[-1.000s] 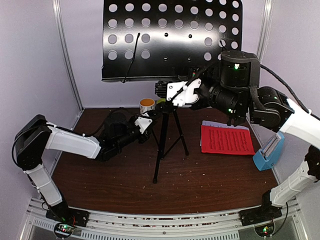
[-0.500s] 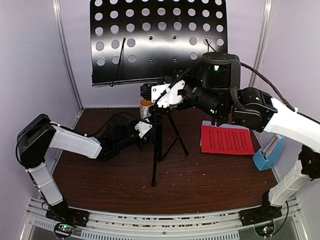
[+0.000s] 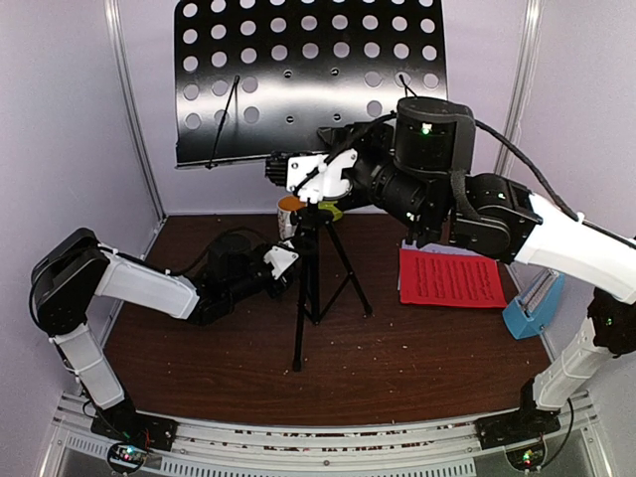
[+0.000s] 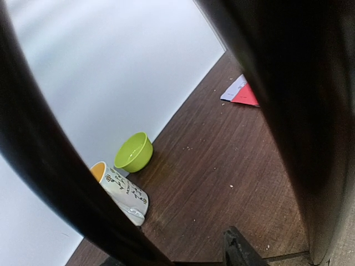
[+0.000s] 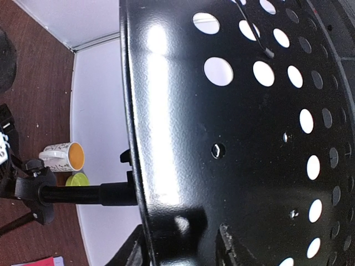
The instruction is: Set up the instrument practice props
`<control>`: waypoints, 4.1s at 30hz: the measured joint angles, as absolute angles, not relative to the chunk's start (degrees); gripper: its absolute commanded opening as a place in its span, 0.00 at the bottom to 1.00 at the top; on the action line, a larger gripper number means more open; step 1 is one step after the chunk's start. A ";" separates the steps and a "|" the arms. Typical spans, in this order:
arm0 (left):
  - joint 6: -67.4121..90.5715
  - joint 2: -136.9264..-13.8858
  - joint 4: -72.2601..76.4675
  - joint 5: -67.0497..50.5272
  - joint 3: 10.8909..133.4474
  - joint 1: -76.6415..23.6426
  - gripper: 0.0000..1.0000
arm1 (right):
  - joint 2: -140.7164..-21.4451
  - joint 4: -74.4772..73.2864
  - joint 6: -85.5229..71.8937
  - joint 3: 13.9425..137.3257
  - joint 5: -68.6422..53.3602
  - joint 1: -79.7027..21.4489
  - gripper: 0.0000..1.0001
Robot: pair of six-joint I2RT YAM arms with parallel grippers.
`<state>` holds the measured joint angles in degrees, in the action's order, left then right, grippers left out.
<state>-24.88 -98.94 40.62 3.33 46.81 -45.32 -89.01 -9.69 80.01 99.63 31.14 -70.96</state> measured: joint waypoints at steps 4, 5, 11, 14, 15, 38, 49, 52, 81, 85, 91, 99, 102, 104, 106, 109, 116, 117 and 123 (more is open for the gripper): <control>-24.88 -98.89 40.71 3.36 46.61 -45.32 0.53 | -88.92 -8.29 79.85 99.61 31.20 -71.16 0.62; -24.88 -98.87 40.69 3.36 46.61 -45.32 0.55 | -88.82 -7.86 79.96 99.57 31.24 -71.24 0.66; -24.91 -98.83 40.56 3.36 46.61 -45.32 0.67 | -87.15 -6.11 79.24 97.84 31.27 -71.61 0.82; -24.88 -98.32 40.07 3.38 46.57 -45.32 0.74 | -85.34 -5.67 78.65 95.81 31.09 -71.77 0.85; -24.91 -98.02 40.05 3.40 46.52 -45.32 0.74 | -84.77 -5.56 78.28 95.22 31.05 -71.77 0.85; -22.02 -89.80 38.37 3.57 41.12 -45.32 0.96 | -72.20 -3.22 72.38 83.26 28.25 -74.04 1.00; -14.92 -83.59 39.70 4.99 32.88 -45.32 0.96 | -63.57 -6.70 60.49 74.39 22.98 -75.90 0.97; -11.97 -81.78 40.16 5.69 30.44 -45.32 0.95 | -60.64 -6.13 53.36 68.18 21.91 -75.90 0.94; 1.58 -83.50 46.48 3.40 24.84 -52.47 0.73 | -81.95 11.22 23.94 52.42 -11.99 -47.42 0.68; 3.20 -82.30 46.96 7.31 23.38 -53.39 0.72 | -84.25 12.75 22.04 53.78 -13.69 -46.19 0.66; -1.08 -82.81 42.68 7.99 25.87 -47.07 0.71 | -87.13 14.81 20.36 54.89 -15.62 -44.69 0.61; -12.29 -92.07 37.89 5.15 36.32 -43.20 0.64 | -91.02 14.55 20.64 57.19 -16.32 -44.62 0.50; -14.63 -95.74 36.23 5.06 40.03 -43.18 0.60 | -91.88 14.31 20.97 58.54 -16.32 -44.62 0.45; -15.77 -97.56 36.36 5.06 41.50 -43.18 0.56 | -91.92 14.28 21.12 58.92 -16.29 -44.62 0.40; -16.93 -98.74 36.80 5.10 42.02 -43.18 0.52 | -91.92 14.31 21.30 58.98 -16.25 -44.62 0.35; -18.61 -99.63 37.23 5.41 42.15 -43.16 0.43 | -91.94 13.74 21.82 59.00 -16.21 -44.58 0.26; -21.58 -100.20 39.48 5.80 42.26 -43.07 0.30 | -91.96 12.34 22.70 59.66 -16.45 -44.51 0.15; -21.58 -100.31 40.45 5.50 42.17 -43.05 0.29 | -91.96 12.21 22.68 59.66 -16.49 -44.51 0.13; -21.56 -100.33 44.34 2.52 40.69 -42.65 0.21 | -91.96 12.19 22.24 59.68 -16.82 -44.16 0.04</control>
<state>-21.56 -100.33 44.34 2.52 40.69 -42.65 -91.96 12.19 22.24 59.68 -16.82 -44.16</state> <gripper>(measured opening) 0.231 0.139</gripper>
